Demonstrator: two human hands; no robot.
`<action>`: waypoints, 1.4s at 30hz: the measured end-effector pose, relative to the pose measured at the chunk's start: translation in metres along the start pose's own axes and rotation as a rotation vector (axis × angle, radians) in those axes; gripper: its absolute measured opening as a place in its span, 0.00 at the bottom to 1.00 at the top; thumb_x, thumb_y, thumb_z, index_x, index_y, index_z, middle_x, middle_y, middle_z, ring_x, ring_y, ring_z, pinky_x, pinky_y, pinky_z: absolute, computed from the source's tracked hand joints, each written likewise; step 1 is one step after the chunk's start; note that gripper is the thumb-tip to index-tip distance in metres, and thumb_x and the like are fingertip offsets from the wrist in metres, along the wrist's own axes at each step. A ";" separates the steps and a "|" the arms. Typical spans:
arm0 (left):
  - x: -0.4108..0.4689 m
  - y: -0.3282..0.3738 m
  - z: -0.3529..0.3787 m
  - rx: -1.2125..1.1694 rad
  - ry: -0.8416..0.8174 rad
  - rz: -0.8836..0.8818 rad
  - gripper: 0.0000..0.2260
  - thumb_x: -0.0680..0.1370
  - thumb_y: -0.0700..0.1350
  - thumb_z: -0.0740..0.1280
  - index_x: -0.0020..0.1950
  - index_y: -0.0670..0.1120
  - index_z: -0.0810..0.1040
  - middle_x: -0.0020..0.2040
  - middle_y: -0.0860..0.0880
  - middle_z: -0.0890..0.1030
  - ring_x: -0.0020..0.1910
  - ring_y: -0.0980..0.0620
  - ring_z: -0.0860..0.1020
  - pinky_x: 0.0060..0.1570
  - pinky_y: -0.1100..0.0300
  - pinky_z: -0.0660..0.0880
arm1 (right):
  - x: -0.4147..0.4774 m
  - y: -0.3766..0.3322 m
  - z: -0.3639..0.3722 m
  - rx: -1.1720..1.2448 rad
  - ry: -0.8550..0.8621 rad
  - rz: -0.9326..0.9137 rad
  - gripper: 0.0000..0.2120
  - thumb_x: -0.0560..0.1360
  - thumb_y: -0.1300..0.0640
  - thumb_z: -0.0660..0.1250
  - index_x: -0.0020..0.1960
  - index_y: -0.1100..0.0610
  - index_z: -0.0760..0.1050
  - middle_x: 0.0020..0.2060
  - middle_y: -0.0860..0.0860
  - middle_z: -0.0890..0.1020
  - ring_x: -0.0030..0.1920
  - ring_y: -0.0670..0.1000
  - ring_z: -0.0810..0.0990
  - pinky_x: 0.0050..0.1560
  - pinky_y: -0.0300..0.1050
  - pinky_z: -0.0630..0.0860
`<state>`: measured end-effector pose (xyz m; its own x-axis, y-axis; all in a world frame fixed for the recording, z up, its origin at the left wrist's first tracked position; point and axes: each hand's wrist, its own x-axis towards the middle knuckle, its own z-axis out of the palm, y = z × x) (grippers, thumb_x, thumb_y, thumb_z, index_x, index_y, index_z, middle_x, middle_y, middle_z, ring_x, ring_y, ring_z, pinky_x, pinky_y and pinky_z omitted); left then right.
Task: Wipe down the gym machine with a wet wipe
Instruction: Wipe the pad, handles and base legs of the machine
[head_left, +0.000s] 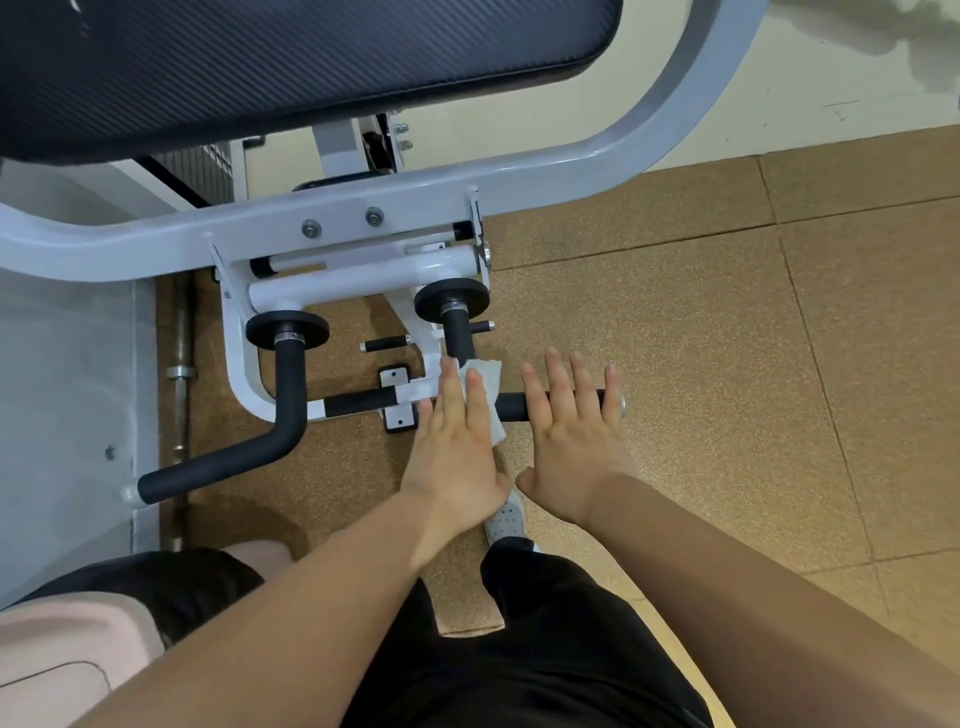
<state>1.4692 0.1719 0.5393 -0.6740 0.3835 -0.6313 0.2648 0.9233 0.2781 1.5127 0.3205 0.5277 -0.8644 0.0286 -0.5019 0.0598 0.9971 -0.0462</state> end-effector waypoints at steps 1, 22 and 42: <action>0.004 0.000 -0.002 -0.002 0.001 0.002 0.53 0.77 0.52 0.70 0.80 0.44 0.28 0.76 0.40 0.21 0.81 0.41 0.36 0.81 0.47 0.39 | 0.000 0.000 0.000 0.006 -0.003 -0.001 0.55 0.76 0.33 0.60 0.79 0.57 0.23 0.79 0.60 0.28 0.79 0.65 0.27 0.74 0.70 0.26; -0.019 -0.002 -0.001 -0.003 -0.015 0.066 0.49 0.79 0.52 0.67 0.81 0.43 0.30 0.77 0.43 0.23 0.80 0.45 0.31 0.78 0.51 0.34 | -0.001 0.002 -0.008 0.028 -0.044 -0.034 0.59 0.72 0.30 0.64 0.81 0.54 0.27 0.81 0.58 0.31 0.80 0.64 0.31 0.75 0.68 0.28; -0.052 -0.180 0.051 -0.140 0.149 0.146 0.45 0.81 0.52 0.65 0.81 0.44 0.32 0.76 0.49 0.23 0.80 0.54 0.36 0.76 0.57 0.33 | 0.030 -0.174 0.051 1.044 -0.070 0.084 0.32 0.79 0.42 0.69 0.79 0.50 0.65 0.70 0.51 0.76 0.67 0.50 0.76 0.70 0.54 0.74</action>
<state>1.4922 -0.0134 0.4854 -0.7326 0.4955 -0.4667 0.2754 0.8428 0.4625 1.5022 0.1444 0.4766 -0.8088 0.0577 -0.5853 0.5480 0.4354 -0.7143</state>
